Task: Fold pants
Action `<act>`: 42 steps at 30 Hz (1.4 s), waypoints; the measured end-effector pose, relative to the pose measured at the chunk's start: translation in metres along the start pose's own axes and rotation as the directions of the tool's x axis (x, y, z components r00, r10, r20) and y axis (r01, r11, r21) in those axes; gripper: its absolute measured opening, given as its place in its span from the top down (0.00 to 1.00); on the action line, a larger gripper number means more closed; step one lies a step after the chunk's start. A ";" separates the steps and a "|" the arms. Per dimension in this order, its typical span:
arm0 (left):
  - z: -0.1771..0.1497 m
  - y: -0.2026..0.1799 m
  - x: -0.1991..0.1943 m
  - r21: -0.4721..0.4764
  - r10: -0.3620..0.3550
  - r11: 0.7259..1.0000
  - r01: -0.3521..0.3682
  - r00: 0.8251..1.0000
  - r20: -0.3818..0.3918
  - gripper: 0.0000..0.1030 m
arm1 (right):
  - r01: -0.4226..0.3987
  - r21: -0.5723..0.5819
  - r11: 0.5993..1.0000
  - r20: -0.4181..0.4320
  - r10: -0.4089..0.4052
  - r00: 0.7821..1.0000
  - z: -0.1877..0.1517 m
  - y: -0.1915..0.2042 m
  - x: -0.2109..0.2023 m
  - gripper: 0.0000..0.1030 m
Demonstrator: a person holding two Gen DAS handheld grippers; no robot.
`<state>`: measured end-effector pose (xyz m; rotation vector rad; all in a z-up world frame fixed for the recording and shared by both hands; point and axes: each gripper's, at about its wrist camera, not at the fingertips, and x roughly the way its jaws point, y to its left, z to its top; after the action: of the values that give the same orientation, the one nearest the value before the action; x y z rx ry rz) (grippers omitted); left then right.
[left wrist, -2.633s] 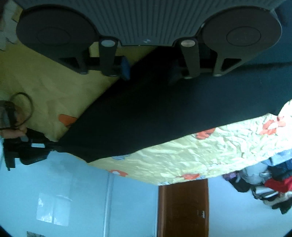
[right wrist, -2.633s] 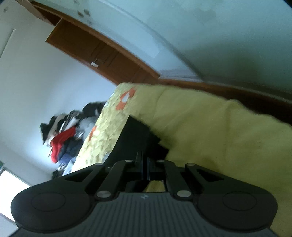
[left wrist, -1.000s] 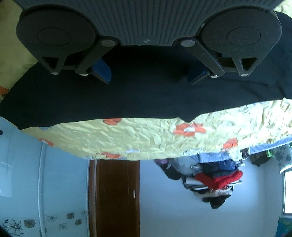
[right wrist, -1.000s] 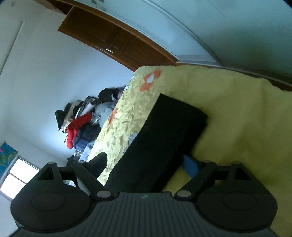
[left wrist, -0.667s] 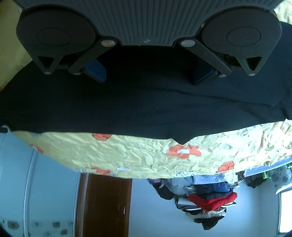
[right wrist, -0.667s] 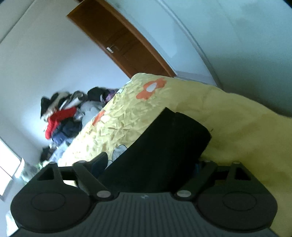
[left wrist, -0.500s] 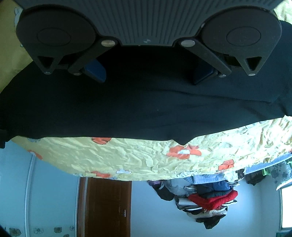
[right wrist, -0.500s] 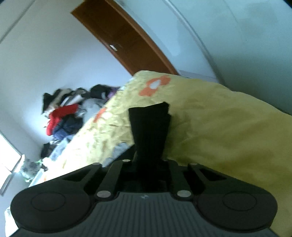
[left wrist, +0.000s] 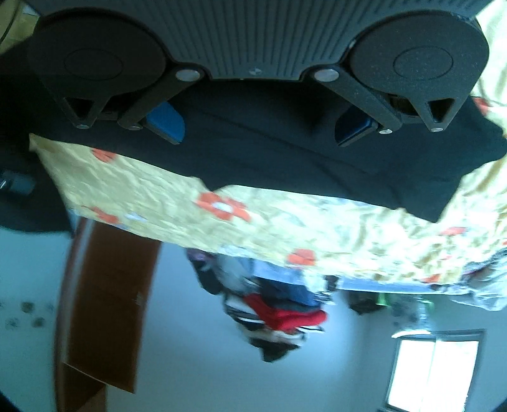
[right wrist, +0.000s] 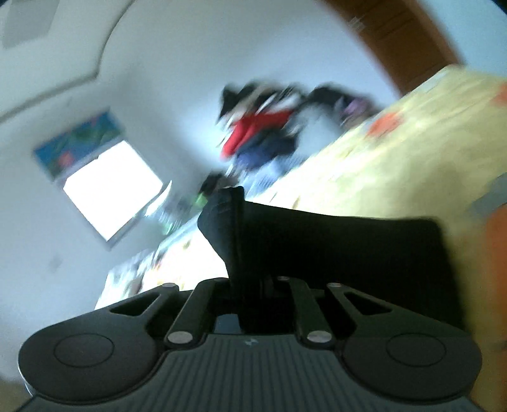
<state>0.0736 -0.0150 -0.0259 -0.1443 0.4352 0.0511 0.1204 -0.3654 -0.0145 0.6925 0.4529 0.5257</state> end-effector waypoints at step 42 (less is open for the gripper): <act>0.001 -0.092 0.051 0.280 -0.120 0.942 0.183 0.966 -0.230 0.00 | 0.278 -0.579 0.766 -0.145 -0.433 0.890 -0.051 0.027 0.059 0.00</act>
<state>0.1282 -0.1044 -0.0346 0.1182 0.6364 -0.1848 0.1301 -0.2886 -0.0439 -0.0345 0.6431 0.3540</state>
